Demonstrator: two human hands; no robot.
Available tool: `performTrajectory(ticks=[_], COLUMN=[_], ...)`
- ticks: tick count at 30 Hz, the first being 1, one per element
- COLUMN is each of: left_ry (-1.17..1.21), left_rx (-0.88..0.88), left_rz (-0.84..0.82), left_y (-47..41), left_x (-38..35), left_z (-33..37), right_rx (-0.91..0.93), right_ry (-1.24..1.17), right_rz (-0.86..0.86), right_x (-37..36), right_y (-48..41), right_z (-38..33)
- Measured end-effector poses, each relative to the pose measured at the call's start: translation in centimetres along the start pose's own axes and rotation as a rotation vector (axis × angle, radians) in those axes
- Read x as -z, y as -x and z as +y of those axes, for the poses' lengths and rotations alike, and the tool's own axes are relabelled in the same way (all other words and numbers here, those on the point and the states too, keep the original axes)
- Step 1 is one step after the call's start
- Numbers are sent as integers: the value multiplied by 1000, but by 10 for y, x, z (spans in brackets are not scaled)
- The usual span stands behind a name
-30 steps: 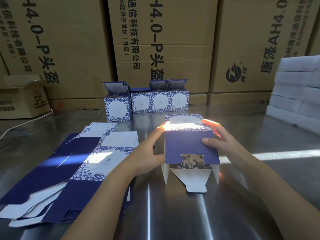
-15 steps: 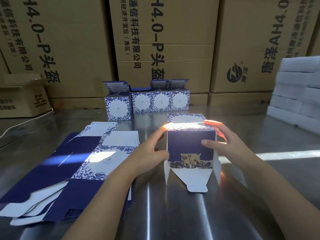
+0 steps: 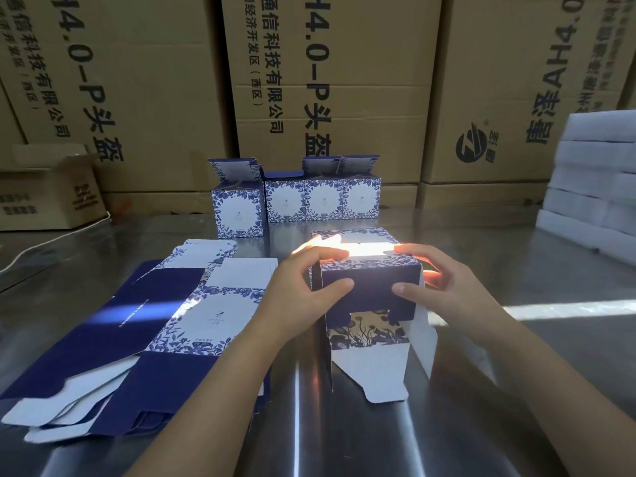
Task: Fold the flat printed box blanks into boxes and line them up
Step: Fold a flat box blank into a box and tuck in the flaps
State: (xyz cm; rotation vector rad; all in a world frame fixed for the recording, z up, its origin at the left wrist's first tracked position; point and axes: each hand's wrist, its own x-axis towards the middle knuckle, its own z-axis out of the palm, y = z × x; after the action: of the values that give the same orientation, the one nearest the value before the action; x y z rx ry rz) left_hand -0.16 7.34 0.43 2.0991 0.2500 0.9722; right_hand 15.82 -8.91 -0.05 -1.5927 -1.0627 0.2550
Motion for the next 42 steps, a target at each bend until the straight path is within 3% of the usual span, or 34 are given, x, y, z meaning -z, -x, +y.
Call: performTrajectory(ticks=[7,13,20,42], left_ry=[121,161,153,176], left_rx=[-62,-27,-96,-137], left_rz=[23,-44,-83,-11], left_y=[-1,0,1,2], left_x=[3,2,-10,-18], left_z=[5,12,15,15], right_rx=[97,314,362,387], right_ry=[-34,229,83,89], right_rz=[65,156,117,121], right_x=[-8,-10,-21,-22], right_y=[4,5,12,10], right_z=[-1,-5,-16,-18])
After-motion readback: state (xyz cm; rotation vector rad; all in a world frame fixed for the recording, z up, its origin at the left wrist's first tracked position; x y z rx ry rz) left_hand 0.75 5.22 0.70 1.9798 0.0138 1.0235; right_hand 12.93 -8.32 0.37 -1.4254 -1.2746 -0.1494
